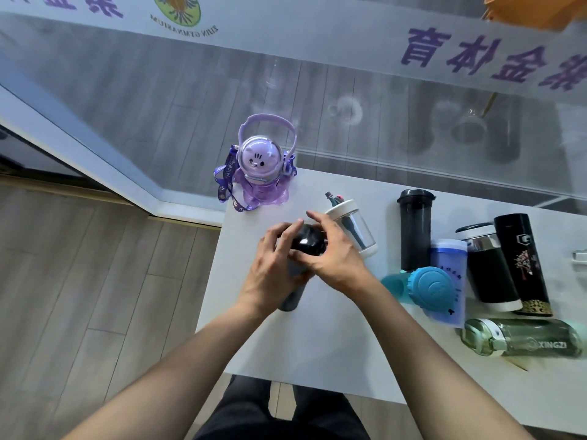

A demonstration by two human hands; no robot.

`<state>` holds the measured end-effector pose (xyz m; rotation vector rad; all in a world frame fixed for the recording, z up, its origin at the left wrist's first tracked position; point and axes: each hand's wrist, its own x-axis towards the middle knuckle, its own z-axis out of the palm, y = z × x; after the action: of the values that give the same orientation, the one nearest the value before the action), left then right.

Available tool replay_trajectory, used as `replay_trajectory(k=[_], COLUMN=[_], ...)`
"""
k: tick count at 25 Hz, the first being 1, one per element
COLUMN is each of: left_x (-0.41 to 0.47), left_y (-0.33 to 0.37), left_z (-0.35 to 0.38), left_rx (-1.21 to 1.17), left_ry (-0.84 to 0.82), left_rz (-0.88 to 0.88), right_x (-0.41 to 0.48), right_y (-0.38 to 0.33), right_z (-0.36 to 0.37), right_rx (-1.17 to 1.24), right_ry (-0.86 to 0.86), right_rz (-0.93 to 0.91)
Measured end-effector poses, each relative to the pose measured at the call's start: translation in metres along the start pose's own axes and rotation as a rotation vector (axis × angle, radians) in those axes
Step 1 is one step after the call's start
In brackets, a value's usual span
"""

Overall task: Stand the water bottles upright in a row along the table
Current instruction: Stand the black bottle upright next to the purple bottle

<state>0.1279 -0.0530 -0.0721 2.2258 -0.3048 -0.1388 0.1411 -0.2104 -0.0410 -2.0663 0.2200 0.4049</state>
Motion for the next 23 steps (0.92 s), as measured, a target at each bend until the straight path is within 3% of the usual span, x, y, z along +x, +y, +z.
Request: replay_trajectory(k=[4, 13, 18, 23], left_x=[-0.007, 0.01, 0.065, 0.119], left_y=[0.002, -0.019, 0.019, 0.033], left_z=[-0.009, -0.005, 0.038, 0.071], left_rx=[0.061, 0.362, 0.544, 0.853], left_ry=[0.013, -0.055, -0.234, -0.454], left_rz=[0.044, -0.027, 0.151, 0.3], right_x=[-0.007, -0.022, -0.023, -0.024], right_y=[0.0, -0.031, -0.03, -0.001], right_z=[-0.001, -0.064, -0.113, -0.148], right_rx=[-0.031, 0.008, -0.018, -0.082], right_ry=[0.036, 0.377, 0.588, 0.695], right_rz=[-0.022, -0.176, -0.201, -0.153])
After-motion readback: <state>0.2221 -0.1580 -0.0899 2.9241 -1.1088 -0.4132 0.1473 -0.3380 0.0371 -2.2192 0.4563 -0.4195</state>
